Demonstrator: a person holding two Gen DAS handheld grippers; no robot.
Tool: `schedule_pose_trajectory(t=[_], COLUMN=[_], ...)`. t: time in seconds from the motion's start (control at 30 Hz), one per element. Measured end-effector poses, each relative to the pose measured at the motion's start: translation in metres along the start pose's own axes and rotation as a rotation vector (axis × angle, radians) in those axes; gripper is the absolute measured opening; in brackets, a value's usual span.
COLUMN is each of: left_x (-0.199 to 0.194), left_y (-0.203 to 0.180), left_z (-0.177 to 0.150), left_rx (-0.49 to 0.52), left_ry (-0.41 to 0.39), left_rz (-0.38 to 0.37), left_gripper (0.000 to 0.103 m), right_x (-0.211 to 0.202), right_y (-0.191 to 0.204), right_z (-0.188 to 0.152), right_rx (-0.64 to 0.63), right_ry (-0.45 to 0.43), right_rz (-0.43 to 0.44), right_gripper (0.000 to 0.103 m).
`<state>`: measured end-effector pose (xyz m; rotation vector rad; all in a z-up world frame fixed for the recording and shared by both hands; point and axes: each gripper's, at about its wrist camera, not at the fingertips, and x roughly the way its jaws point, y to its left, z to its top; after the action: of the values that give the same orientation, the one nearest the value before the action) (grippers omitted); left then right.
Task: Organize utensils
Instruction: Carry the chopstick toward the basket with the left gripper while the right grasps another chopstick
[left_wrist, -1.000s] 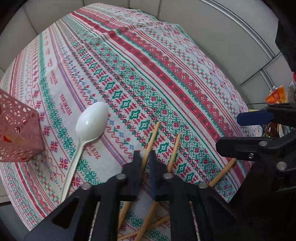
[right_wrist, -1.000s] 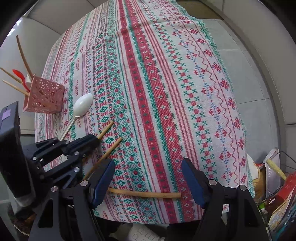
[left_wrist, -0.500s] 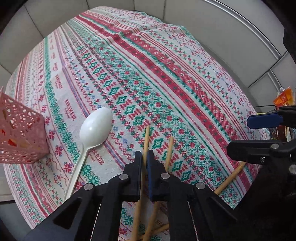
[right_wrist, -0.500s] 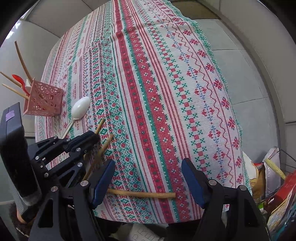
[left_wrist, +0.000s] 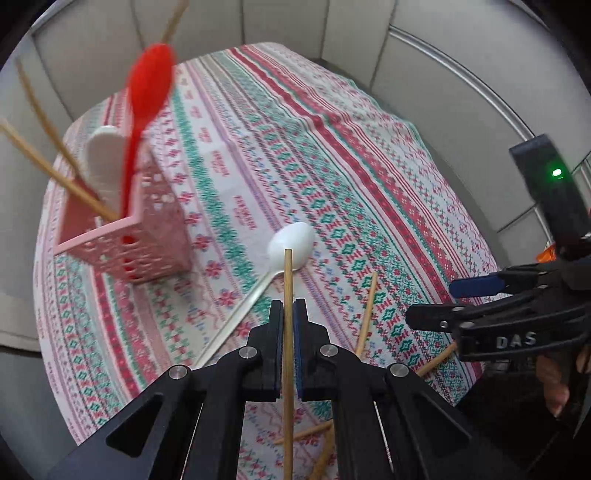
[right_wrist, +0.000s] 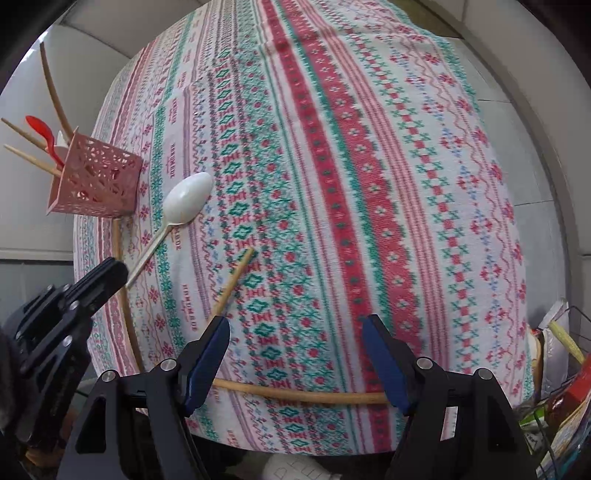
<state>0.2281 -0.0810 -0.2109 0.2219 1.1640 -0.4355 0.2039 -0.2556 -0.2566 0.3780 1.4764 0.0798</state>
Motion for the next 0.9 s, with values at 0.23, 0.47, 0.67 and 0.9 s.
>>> schedule_pose_trajectory(t=[0.23, 0.47, 0.67, 0.9], left_x=[-0.032, -0.042, -0.046, -0.047], left_y=[0.034, 0.056, 0.068, 0.072], left_z=[-0.019, -0.029, -0.033, -0.033], left_rx=[-0.105, -0.147, -0.178, -0.203], left_ry=[-0.074, -0.087, -0.094, -0.103], left_rz=[0.002, 0.010, 0.006, 0.013], left_gripper=[0.005, 0.005, 0.005, 0.005], right_x=[0.027, 0.042, 0.054, 0.052], right_y=[0.032, 0.080, 0.114, 0.118], right_z=[0.007, 0.007, 0.005, 0.007], right_rx=[-0.011, -0.120, -0.168, -0.157], right_ry=[0.039, -0.023, -0.095, -0.124], right_rz=[0.028, -0.118, -0.265, -0.223], right_gripper=[0.071, 0.059, 0.030, 0.010])
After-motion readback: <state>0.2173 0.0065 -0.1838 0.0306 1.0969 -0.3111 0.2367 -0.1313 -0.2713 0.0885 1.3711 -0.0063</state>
